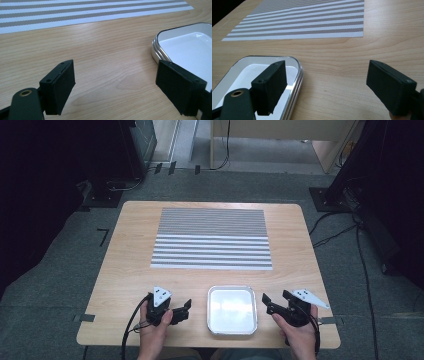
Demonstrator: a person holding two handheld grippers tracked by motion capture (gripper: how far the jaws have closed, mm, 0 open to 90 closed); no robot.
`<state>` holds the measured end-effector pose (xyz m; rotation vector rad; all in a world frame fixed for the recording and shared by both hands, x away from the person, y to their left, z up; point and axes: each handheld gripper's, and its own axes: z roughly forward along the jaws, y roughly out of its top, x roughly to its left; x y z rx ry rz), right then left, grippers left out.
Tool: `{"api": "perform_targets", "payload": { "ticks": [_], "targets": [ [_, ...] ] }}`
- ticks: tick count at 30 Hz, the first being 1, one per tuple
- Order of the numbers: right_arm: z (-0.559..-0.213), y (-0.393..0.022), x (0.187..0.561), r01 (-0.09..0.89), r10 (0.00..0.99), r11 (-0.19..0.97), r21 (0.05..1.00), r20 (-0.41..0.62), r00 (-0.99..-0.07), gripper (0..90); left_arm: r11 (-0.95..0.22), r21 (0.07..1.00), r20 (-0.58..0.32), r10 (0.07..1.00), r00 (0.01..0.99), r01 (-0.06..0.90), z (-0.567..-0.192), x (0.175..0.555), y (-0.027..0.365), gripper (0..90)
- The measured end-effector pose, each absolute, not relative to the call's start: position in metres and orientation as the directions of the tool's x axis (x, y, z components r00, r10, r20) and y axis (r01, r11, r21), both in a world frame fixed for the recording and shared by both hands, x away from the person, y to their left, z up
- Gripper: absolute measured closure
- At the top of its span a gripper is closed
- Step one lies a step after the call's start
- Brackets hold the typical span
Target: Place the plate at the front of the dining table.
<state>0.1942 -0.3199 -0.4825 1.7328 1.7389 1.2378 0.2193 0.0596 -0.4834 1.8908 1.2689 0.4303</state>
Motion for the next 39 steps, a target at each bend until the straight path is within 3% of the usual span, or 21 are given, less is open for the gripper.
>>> {"api": "perform_targets", "payload": {
  "ticks": [20, 21, 27, 33, 37, 39],
  "targets": [
    [-0.484, -0.301, 0.194, 0.594, 0.931, -0.152, 0.79, 0.317, -0.184, 29.3, -0.225, 0.764, -0.156, 0.845, 0.511, 0.604, -0.488, 0.213, 0.024, 17.2],
    [-0.485, -0.299, 0.195, 0.601, 0.93, -0.15, 0.785, 0.319, -0.185, 29.1, -0.218, 0.764, -0.161, 0.846, 0.507, 0.607, -0.488, 0.212, 0.022, 27.0],
    [-0.488, -0.295, 0.195, 0.61, 0.927, -0.144, 0.779, 0.322, -0.193, 34.4, -0.178, 0.773, -0.235, 0.811, 0.535, 0.609, -0.488, 0.208, 0.016, 37.6],
    [-0.496, -0.294, 0.193, 0.612, 0.927, -0.127, 0.781, 0.314, -0.208, 51.2, -0.185, 0.776, -0.249, 0.788, 0.562, 0.603, -0.491, 0.205, 0.01, 47.4],
    [-0.499, -0.293, 0.191, 0.614, 0.92, -0.13, 0.778, 0.326, -0.219, 61.0, -0.213, 0.769, -0.235, 0.783, 0.576, 0.603, -0.494, 0.203, 0.005, 59.4],
    [-0.499, -0.293, 0.191, 0.61, 0.918, -0.135, 0.781, 0.33, -0.22, 62.6, -0.215, 0.766, -0.236, 0.782, 0.577, 0.606, -0.494, 0.202, 0.004, 61.1]
  ]
}}
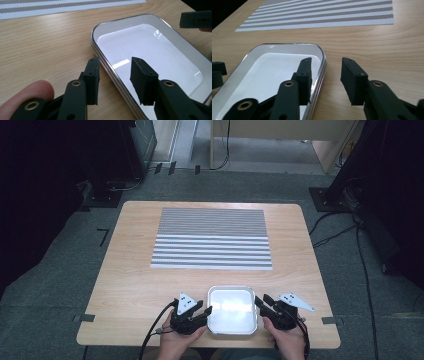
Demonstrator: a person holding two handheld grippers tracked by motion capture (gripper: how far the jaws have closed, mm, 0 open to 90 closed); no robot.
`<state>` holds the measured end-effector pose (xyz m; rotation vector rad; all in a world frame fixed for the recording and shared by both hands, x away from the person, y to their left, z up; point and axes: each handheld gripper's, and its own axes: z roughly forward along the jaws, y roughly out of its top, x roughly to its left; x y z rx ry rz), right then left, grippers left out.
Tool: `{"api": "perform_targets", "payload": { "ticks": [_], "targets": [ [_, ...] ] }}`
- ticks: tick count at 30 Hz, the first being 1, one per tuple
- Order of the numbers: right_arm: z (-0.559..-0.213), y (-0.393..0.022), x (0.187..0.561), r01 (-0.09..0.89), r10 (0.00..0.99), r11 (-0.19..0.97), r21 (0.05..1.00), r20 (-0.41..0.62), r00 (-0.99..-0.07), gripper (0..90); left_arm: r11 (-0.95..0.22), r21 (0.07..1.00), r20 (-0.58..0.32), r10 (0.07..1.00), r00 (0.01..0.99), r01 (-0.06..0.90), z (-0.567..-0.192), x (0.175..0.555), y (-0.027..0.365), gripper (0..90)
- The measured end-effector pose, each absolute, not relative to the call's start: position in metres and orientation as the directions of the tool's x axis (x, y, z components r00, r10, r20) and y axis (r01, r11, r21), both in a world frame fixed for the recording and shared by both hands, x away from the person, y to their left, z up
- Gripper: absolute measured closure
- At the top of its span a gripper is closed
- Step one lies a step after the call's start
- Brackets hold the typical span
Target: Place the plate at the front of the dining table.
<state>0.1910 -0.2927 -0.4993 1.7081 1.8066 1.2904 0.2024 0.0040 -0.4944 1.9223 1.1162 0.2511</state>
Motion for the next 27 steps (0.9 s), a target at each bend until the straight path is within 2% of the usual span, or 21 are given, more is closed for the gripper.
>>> {"api": "perform_targets", "payload": {
  "ticks": [4, 10, 16, 27],
  "targets": [
    [-0.5013, -0.2921, 0.191, 0.66, 0.899, -0.157, 0.735, 0.383, -0.212, 71.0, -0.222, 0.757, -0.24, 0.78, 0.578, 0.614, -0.4962, 0.2024, 0.0031, 67.9],
    [-0.5014, -0.291, 0.1916, 0.702, 0.886, -0.177, 0.69, 0.422, -0.192, 81.5, -0.232, 0.744, -0.247, 0.776, 0.58, 0.627, -0.4989, 0.2033, 0.0021, 73.3],
    [-0.5023, -0.2886, 0.1925, 0.717, 0.879, -0.186, 0.671, 0.439, -0.183, 85.5, -0.243, 0.741, -0.246, 0.769, 0.59, 0.626, -0.5, 0.2032, 0.0005, 76.2],
    [-0.5019, -0.287, 0.1899, 0.715, 0.876, -0.239, 0.656, 0.463, -0.132, 87.2, -0.23, 0.747, -0.247, 0.776, 0.58, 0.625, -0.4993, 0.2025, 0.0004, 79.7]
  ]
}}
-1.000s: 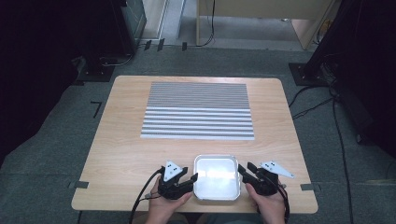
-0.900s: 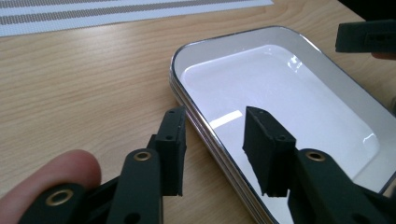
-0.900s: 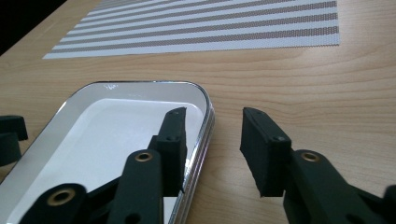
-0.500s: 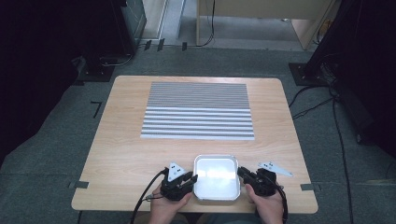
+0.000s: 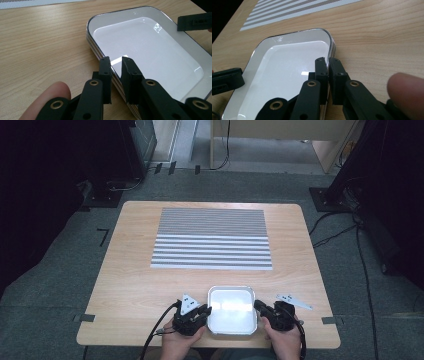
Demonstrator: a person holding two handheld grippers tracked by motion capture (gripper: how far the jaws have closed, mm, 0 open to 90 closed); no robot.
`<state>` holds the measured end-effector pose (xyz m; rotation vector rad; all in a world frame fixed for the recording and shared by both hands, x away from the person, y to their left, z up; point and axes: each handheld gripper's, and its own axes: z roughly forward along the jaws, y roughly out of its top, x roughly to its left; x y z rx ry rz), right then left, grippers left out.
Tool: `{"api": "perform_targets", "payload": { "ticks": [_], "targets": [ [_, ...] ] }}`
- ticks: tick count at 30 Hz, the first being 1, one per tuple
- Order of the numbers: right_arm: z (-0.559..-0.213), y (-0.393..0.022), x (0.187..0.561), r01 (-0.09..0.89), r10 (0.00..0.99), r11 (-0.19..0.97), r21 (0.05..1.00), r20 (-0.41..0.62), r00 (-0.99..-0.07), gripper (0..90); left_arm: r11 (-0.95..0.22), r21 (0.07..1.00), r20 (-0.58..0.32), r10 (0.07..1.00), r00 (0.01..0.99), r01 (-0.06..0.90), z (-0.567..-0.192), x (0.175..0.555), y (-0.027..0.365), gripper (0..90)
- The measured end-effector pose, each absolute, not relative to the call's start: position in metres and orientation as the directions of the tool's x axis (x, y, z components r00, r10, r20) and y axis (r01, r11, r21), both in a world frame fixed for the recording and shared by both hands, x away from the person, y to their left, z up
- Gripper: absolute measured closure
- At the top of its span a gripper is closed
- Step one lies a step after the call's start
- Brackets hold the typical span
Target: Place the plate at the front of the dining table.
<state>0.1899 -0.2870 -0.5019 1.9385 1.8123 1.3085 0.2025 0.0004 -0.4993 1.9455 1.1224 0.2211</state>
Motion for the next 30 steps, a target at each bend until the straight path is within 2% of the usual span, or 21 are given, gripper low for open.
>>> {"api": "perform_targets", "payload": {
  "ticks": [9, 16, 20, 28, 30],
  "targets": [
    [-0.5029, -0.2923, 0.1876, 0.715, 0.833, -0.319, 0.622, 0.544, -0.101, 89.4, -0.208, 0.739, -0.277, 0.773, 0.571, 0.641, -0.5, 0.2046, 0.002, 80.6],
    [-0.5004, -0.2932, 0.1857, 0.7, 0.826, -0.332, 0.632, 0.553, -0.108, 89.7, -0.2, 0.74, -0.282, 0.774, 0.566, 0.642, -0.4999, 0.2042, 0.0021, 81.4],
    [-0.4981, -0.2937, 0.1838, 0.69, 0.814, -0.345, 0.637, 0.569, -0.118, 89.8, -0.185, 0.752, -0.287, 0.773, 0.566, 0.633, -0.4972, 0.2035, 0.0032, 85.0],
    [-0.5024, -0.2918, 0.1851, 0.7, 0.831, -0.327, 0.635, 0.546, -0.107, 89.6, -0.19, 0.733, -0.297, 0.775, 0.558, 0.654, -0.501, 0.2057, 0.0025, 79.1],
    [-0.503, -0.2919, 0.1854, 0.704, 0.832, -0.324, 0.632, 0.545, -0.106, 89.5, -0.168, 0.719, -0.329, 0.773, 0.543, 0.675, -0.5018, 0.2069, 0.0038, 78.4]
  ]
}}
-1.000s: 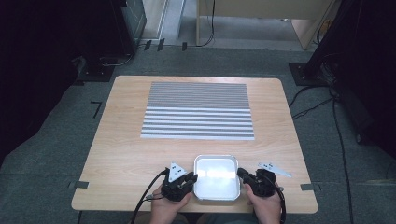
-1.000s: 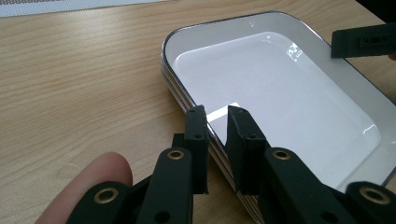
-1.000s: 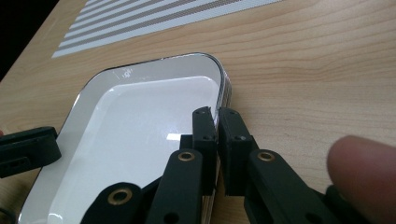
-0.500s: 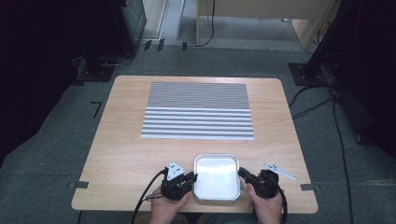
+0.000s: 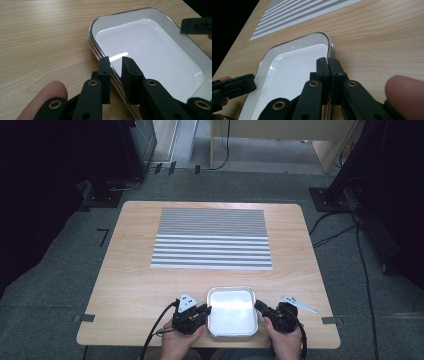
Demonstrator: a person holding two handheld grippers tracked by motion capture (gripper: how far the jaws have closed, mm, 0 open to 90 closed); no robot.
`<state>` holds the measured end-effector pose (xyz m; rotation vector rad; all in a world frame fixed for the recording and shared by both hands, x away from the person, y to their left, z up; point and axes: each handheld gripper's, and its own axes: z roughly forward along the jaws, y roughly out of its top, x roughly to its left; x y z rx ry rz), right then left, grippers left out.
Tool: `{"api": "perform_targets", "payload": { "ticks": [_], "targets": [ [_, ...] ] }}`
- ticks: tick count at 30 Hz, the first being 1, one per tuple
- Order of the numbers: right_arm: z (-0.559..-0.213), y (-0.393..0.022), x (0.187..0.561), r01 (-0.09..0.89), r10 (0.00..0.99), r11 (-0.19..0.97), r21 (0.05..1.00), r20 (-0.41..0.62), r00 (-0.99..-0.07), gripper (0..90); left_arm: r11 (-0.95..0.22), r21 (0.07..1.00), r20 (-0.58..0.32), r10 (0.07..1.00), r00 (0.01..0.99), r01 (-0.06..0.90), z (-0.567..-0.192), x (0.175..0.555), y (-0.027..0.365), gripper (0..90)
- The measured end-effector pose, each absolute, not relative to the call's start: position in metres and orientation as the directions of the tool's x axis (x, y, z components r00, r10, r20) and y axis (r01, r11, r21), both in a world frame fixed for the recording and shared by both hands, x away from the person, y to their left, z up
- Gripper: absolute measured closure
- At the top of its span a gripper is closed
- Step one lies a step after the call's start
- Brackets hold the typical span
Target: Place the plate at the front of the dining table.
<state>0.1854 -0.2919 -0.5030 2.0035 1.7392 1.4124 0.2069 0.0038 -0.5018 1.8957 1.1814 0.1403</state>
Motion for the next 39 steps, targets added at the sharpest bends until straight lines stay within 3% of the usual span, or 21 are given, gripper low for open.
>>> {"api": "perform_targets", "payload": {
  "ticks": [9, 14, 15, 19, 21, 28, 35, 39],
  "targets": [
    [-0.505, -0.286, 0.183, 0.707, 0.835, -0.329, 0.626, 0.543, -0.092, 85.9, -0.077, 0.653, -0.428, 0.783, 0.451, 0.754, -0.501, 0.211, 0.005, 82.3],
    [-0.504, -0.273, 0.175, 0.667, 0.884, -0.301, 0.681, 0.462, -0.073, 85.5, -0.103, 0.686, -0.318, 0.848, 0.424, 0.72, -0.496, 0.201, -0.009, 83.7],
    [-0.503, -0.265, 0.171, 0.645, 0.913, -0.274, 0.713, 0.404, -0.058, 85.8, -0.081, 0.701, -0.294, 0.873, 0.39, 0.708, -0.496, 0.196, -0.014, 85.0],
    [-0.503, -0.26, 0.168, 0.625, 0.932, -0.257, 0.737, 0.36, -0.041, 87.2, -0.042, 0.713, -0.301, 0.883, 0.359, 0.7, -0.497, 0.191, -0.017, 86.5],
    [-0.505, -0.266, 0.168, 0.631, 0.909, -0.31, 0.711, 0.416, -0.021, 88.4, -0.026, 0.715, -0.318, 0.878, 0.357, 0.699, -0.498, 0.19, -0.017, 87.0],
    [-0.505, -0.273, 0.169, 0.635, 0.883, -0.369, 0.679, 0.469, 0.013, 89.2, 0.01, 0.721, -0.355, 0.864, 0.357, 0.693, -0.494, 0.194, -0.019, 88.4],
    [-0.505, -0.28, 0.17, 0.646, 0.847, -0.43, 0.63, 0.53, 0.047, 89.1, -0.015, 0.744, -0.326, 0.865, 0.383, 0.668, -0.49, 0.195, -0.022, 87.8],
    [-0.503, -0.281, 0.17, 0.641, 0.833, -0.452, 0.62, 0.551, 0.054, 89.0, -0.043, 0.751, -0.3, 0.867, 0.399, 0.659, -0.491, 0.192, -0.026, 81.7]
  ]
}}
